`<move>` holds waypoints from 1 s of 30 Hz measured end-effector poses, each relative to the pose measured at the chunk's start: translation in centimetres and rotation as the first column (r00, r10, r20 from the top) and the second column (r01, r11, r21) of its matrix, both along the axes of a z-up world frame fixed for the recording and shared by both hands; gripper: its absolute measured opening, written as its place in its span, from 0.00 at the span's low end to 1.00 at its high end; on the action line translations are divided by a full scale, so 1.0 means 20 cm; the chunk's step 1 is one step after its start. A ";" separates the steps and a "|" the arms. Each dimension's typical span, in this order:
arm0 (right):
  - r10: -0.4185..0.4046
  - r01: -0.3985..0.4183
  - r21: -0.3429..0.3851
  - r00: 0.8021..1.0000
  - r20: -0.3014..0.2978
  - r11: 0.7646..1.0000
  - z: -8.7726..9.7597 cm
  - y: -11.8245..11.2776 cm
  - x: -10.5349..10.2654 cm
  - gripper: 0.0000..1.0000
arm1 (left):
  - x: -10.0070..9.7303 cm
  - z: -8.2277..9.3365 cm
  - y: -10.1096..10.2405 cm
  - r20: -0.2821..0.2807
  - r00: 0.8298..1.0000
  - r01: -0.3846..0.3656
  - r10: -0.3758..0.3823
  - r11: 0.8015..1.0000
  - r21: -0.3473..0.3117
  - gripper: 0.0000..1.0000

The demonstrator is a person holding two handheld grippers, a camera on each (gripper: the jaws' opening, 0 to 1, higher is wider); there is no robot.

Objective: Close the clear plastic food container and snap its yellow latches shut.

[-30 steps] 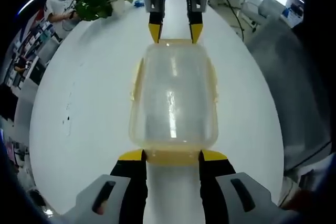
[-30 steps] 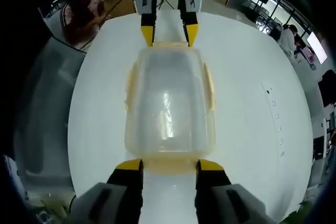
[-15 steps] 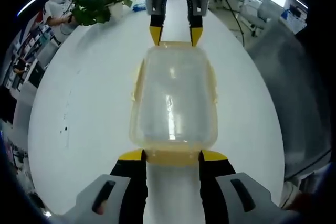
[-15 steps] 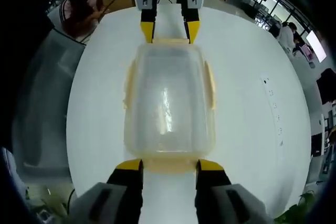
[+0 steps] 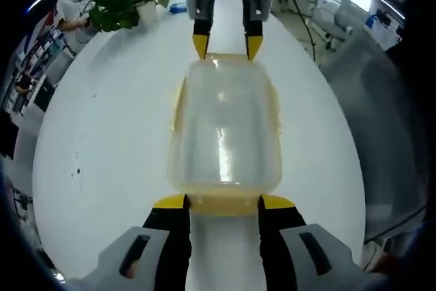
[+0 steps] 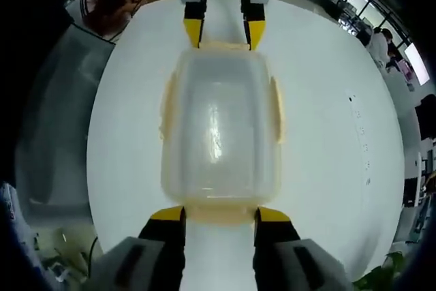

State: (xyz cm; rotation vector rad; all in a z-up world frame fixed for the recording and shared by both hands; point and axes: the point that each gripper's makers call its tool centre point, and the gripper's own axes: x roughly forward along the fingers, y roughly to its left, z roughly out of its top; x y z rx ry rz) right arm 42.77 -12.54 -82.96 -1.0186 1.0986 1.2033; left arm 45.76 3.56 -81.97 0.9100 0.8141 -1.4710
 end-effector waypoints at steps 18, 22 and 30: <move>0.002 -0.002 -0.018 1.000 -0.028 1.000 -0.04 -0.01 -0.01 0.36 | -0.02 -0.05 -0.01 0.000 1.000 -0.003 0.003 0.999 0.033 0.36; 0.008 -0.008 -0.004 1.000 -0.027 1.000 -0.04 -0.01 -0.01 0.36 | -0.02 -0.05 0.00 -0.006 1.000 -0.012 0.012 0.999 0.033 0.36; 0.048 -0.047 0.042 0.998 -0.030 0.998 -0.03 -0.01 0.00 0.38 | -0.06 -0.05 0.01 0.008 1.000 0.005 -0.005 0.998 0.055 0.37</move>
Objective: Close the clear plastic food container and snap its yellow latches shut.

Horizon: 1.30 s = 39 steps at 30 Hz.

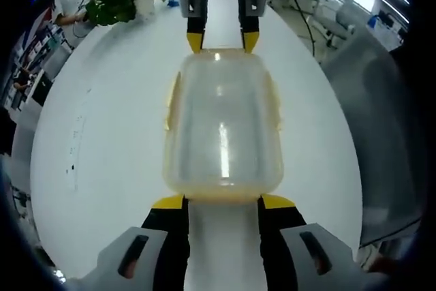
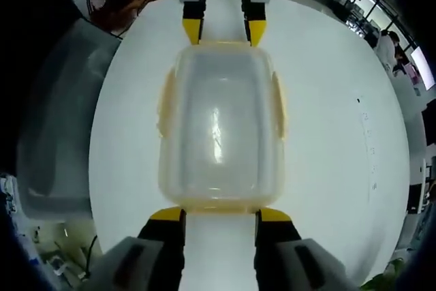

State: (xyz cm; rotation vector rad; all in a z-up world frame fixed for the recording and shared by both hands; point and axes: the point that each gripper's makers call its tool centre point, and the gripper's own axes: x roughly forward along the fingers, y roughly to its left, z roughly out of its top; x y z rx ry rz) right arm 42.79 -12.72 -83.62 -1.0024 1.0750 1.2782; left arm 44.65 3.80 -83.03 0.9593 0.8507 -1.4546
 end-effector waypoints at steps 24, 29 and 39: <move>-0.075 0.059 0.201 0.995 0.073 0.978 0.23 0.10 0.07 0.40 | 0.02 0.18 0.05 -0.078 0.968 -0.251 0.239 0.908 -0.336 0.55; -0.063 0.041 0.215 0.993 0.099 0.976 0.22 0.12 0.04 0.35 | -0.01 0.18 0.05 -0.066 0.974 -0.225 0.215 0.918 -0.327 0.47; -0.097 0.073 0.280 0.993 0.073 0.957 0.23 0.19 0.05 0.33 | 0.01 0.19 -0.01 -0.068 0.980 -0.200 0.187 0.926 -0.319 0.44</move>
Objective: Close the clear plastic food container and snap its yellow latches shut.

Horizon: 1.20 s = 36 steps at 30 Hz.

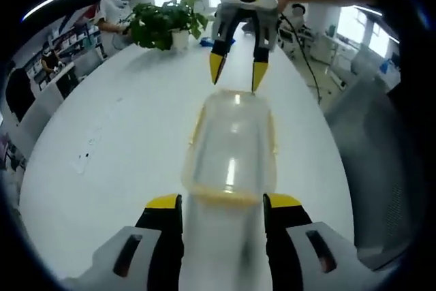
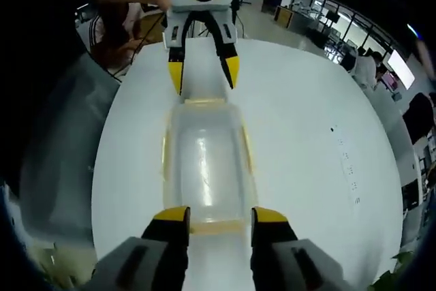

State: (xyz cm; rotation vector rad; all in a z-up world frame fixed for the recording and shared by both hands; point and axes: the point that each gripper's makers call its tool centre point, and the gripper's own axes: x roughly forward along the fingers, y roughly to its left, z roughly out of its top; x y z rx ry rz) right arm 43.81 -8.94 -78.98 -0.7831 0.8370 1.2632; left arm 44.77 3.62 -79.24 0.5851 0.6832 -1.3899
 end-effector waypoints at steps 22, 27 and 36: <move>0.092 -0.092 0.014 0.996 -0.004 0.996 -0.02 0.26 0.00 0.32 | -0.03 0.00 -0.36 -0.003 0.995 0.095 -0.095 0.995 -0.008 0.39; 0.096 -0.096 0.011 0.995 -0.005 0.995 -0.03 0.26 0.00 0.32 | -0.03 -0.01 -0.36 -0.004 0.995 0.104 -0.104 0.995 -0.005 0.39; 0.106 -0.106 0.011 0.994 -0.030 0.994 -0.02 0.29 0.03 0.35 | -0.08 -0.03 -0.42 -0.001 0.993 0.116 -0.116 0.993 0.001 0.37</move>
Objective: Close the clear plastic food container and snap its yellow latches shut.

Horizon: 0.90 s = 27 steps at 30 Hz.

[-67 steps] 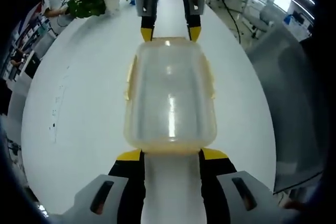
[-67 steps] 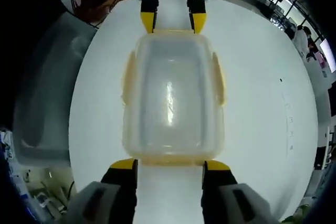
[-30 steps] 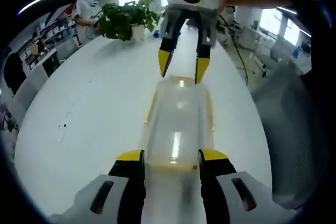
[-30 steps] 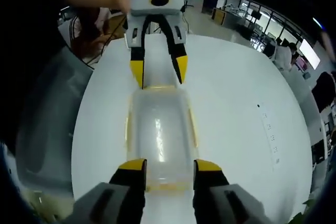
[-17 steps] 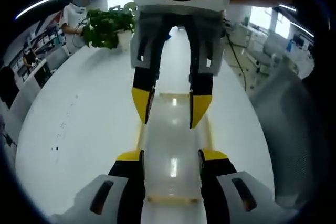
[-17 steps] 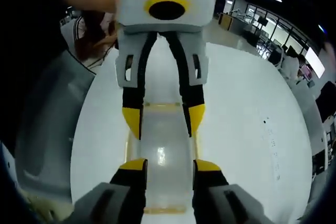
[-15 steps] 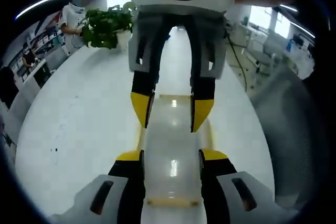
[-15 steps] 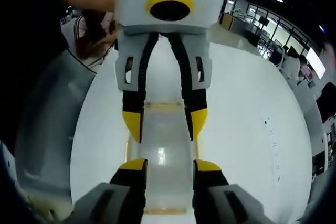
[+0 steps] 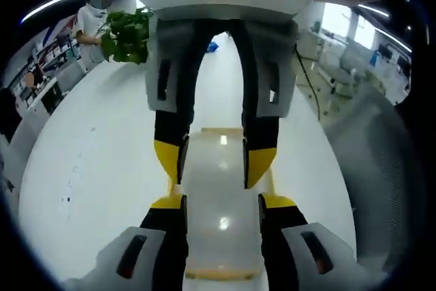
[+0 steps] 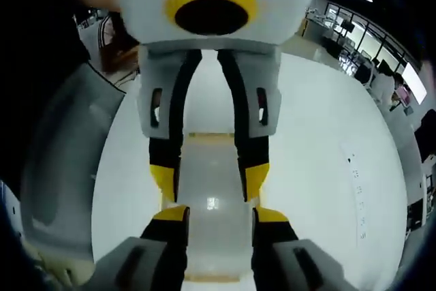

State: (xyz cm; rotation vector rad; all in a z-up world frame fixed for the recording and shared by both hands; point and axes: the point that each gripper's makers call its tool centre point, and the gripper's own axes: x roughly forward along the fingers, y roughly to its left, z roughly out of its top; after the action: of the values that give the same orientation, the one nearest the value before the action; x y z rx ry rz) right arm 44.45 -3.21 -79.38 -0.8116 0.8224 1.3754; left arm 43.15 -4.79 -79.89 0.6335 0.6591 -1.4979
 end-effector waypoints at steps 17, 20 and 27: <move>0.089 -0.094 -0.056 0.993 -0.083 0.994 -0.07 0.01 0.01 0.47 | -0.14 -0.04 -0.03 0.080 0.996 0.034 -0.036 0.999 0.028 0.49; 0.099 -0.104 -0.060 0.992 -0.084 0.993 -0.08 0.01 0.02 0.48 | -0.15 -0.06 -0.04 0.166 0.984 0.060 -0.068 0.997 0.052 0.52; 0.090 -0.100 -0.073 0.987 -0.130 0.992 -0.12 0.01 0.02 0.53 | -0.12 -0.08 -0.04 0.238 0.971 0.019 -0.033 0.998 0.060 0.45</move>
State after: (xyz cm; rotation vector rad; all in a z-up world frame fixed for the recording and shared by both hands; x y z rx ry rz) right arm 44.89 -3.09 -81.88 -0.8404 0.9524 1.4979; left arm 40.72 -5.56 -81.54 0.8555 0.5103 -1.4029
